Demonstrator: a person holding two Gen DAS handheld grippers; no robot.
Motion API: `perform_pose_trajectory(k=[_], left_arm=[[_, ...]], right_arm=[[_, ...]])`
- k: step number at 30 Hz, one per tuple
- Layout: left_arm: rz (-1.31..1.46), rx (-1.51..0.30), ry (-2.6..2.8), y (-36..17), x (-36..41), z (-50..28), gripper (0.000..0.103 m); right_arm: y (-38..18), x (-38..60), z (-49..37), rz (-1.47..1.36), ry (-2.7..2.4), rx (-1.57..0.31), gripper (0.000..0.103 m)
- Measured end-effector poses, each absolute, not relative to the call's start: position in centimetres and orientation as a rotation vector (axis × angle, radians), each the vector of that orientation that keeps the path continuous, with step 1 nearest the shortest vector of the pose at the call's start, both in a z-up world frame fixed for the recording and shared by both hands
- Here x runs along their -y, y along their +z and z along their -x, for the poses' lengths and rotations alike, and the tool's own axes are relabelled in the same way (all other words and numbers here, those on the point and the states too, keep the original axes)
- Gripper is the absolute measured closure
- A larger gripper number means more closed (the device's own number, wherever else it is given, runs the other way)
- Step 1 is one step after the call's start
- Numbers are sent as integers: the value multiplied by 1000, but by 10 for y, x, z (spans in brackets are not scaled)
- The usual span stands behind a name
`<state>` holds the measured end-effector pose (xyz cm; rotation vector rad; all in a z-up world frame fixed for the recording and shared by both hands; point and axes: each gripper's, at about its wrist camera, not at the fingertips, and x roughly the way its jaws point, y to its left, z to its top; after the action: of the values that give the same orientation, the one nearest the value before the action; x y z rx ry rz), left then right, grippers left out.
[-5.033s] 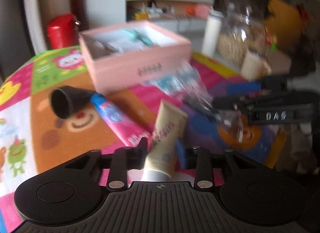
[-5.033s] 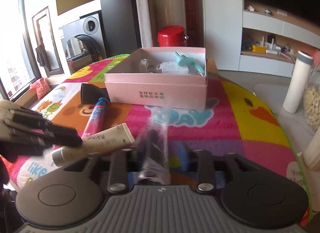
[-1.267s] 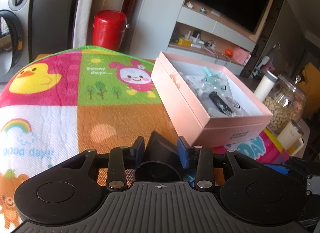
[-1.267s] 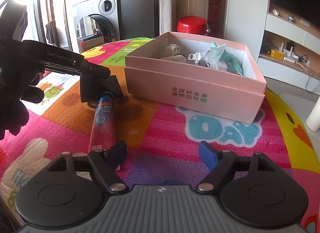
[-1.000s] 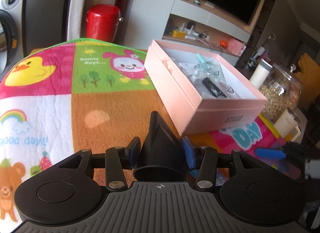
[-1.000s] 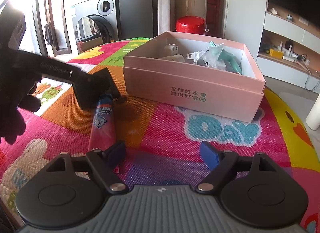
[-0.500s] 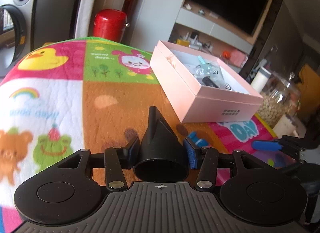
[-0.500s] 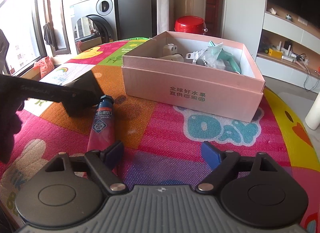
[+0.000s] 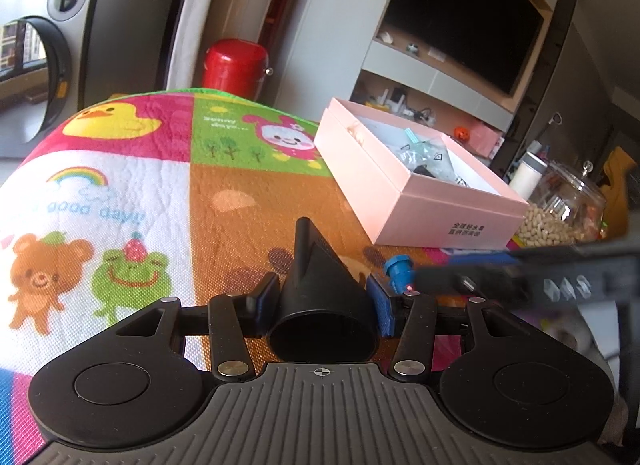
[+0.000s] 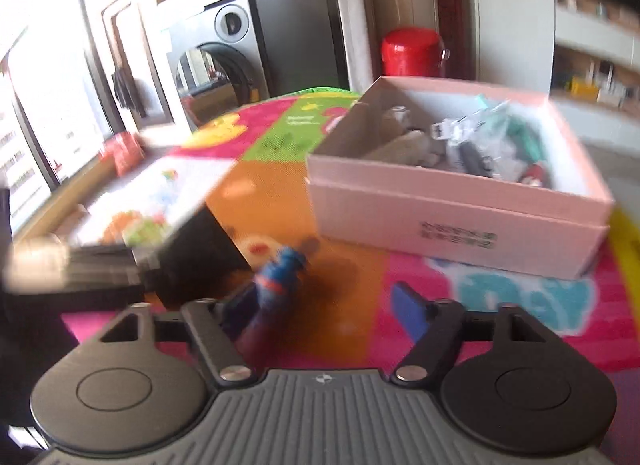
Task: Organize rigid objects
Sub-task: 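Reach the right tool toward the pink-and-blue toothpaste tube while the left tool holds the funnel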
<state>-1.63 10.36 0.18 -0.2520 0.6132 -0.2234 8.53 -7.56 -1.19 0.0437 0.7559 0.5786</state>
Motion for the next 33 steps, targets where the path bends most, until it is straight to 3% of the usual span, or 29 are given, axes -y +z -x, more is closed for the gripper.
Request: perform_pose_trajectory(k=[6, 18, 26, 28, 33], left_arm=[[246, -608, -218, 2, -103, 18, 50], [283, -607, -227, 0, -108, 18, 50], [294, -607, -228, -1, -109, 17, 50], [300, -607, -228, -1, -110, 17, 50], [325, -606, -234, -2, -113, 17, 50]], right_arm=[[-9, 46, -111, -55, 593, -814, 51], [-21, 73, -62, 211, 542, -728, 50], [-4, 85, -17, 259, 543, -593, 41], [-3, 78, -5, 290, 621, -570, 27], [-11, 55, 2, 319, 727, -617, 26]])
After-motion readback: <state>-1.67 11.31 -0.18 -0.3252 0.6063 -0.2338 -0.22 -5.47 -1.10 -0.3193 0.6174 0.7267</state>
